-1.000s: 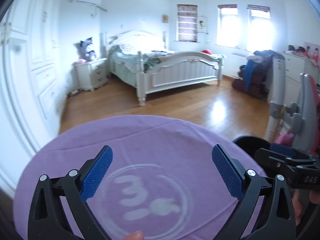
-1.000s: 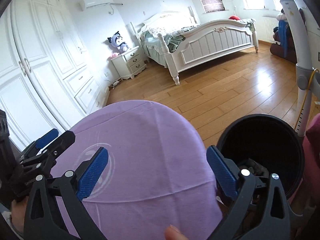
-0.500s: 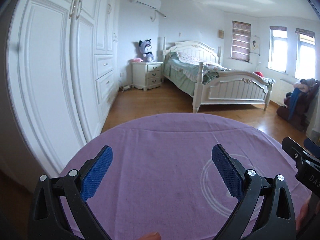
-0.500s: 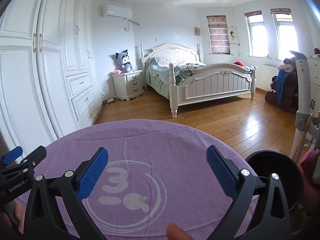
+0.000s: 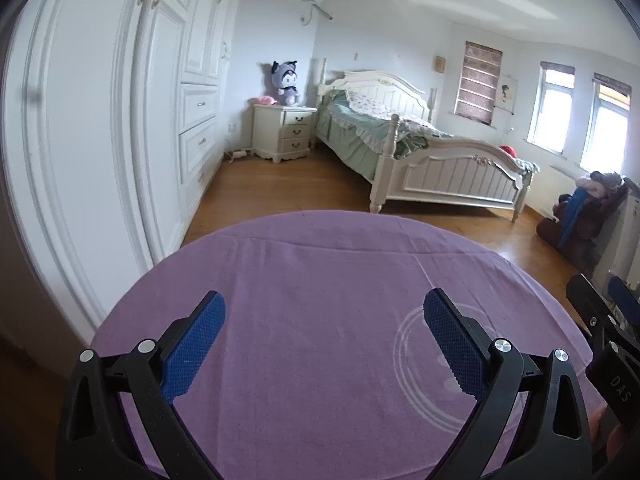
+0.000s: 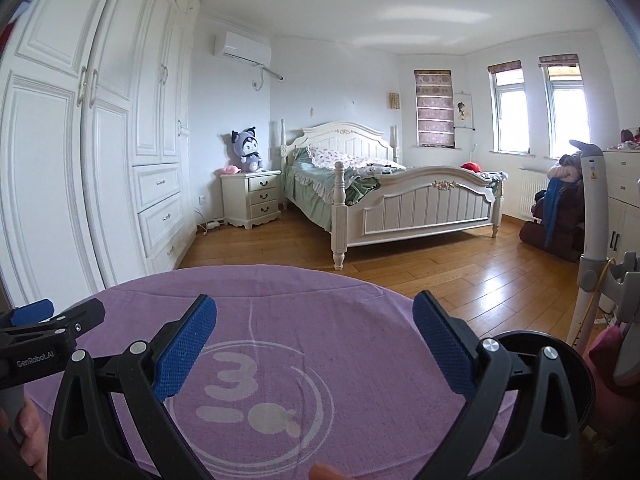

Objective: Collect trash

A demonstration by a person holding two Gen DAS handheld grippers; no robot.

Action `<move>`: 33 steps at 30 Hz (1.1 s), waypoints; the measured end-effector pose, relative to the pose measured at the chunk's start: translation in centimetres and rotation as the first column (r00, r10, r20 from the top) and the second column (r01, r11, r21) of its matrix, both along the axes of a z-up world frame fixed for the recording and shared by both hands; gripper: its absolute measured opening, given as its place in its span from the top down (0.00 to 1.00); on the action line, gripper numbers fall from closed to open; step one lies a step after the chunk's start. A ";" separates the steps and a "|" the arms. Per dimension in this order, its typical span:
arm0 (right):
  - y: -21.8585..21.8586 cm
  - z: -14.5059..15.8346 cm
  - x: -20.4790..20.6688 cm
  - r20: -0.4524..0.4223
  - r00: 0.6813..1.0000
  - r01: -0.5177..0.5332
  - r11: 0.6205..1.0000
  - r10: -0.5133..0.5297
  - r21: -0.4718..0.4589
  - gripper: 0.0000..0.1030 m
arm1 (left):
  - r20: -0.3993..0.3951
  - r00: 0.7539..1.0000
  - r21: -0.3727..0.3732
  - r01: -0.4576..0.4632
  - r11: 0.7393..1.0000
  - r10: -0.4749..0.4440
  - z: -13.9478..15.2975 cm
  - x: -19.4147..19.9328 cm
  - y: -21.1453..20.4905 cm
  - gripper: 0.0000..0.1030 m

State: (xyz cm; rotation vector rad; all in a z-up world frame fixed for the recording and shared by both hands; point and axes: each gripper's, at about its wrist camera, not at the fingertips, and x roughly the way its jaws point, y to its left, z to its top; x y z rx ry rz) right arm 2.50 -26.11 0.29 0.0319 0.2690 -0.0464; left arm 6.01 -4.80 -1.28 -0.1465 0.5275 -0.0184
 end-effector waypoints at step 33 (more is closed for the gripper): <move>-0.1 -0.1 0.0 0.003 1.000 0.002 0.998 -0.002 0.060 0.05 | -0.033 0.999 0.058 -0.004 0.998 0.006 -0.9 0.3 -1.0 0.05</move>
